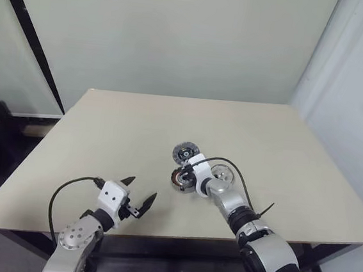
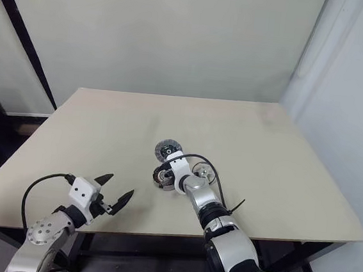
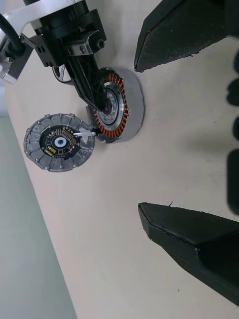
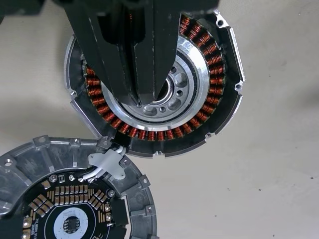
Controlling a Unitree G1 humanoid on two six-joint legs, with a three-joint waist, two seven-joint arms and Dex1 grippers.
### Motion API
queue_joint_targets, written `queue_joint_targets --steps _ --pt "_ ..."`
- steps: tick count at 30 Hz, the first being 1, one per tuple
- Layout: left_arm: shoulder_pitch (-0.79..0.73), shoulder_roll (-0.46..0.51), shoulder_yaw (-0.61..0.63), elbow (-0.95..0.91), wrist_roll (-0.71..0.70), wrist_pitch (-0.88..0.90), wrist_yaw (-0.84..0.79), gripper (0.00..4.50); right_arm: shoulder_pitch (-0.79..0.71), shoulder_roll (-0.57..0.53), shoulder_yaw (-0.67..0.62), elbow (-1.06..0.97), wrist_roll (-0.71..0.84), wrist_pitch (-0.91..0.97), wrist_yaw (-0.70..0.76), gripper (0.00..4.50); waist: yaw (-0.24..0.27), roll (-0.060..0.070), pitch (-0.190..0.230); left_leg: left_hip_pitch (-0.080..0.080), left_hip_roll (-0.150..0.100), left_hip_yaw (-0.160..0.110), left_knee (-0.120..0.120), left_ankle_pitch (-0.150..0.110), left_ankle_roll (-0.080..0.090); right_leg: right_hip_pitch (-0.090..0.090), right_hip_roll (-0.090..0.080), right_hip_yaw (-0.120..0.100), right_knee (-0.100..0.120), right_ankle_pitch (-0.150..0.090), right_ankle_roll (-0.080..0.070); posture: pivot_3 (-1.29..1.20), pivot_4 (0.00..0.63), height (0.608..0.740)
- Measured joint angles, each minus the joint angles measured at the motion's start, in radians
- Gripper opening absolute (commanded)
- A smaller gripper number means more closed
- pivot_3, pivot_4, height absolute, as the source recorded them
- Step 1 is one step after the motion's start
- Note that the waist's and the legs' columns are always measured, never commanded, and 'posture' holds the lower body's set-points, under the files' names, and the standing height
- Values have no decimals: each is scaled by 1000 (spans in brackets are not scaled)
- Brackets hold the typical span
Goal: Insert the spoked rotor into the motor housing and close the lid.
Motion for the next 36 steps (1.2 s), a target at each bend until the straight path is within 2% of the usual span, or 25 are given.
queue_joint_targets --steps 5,13,25,36 --pt "-1 0 -1 0 0 0 4 4500 0 2 -41 -1 32 -4 8 49 0 0 0 -1 0 0 -1 0 0 -1 0 0 0 1 2 0 0 740" --pt "-11 -1 -4 0 0 0 4 4500 -6 5 -37 12 34 -22 -1 49 0 0 0 -1 0 1 -2 0 0 -2 0 0 0 1 2 0 0 740" --pt "24 -1 -3 -21 0 0 16 4500 -19 7 40 44 -23 -50 -10 49 0 0 0 0 0 0 -2 0 0 -1 0 0 0 1 1 0 0 740" --pt "23 -3 -5 -24 0 2 23 4500 -19 6 85 -14 -45 21 42 49 0 0 0 -1 0 0 -2 0 0 -2 0 0 -1 1 2 0 0 740"
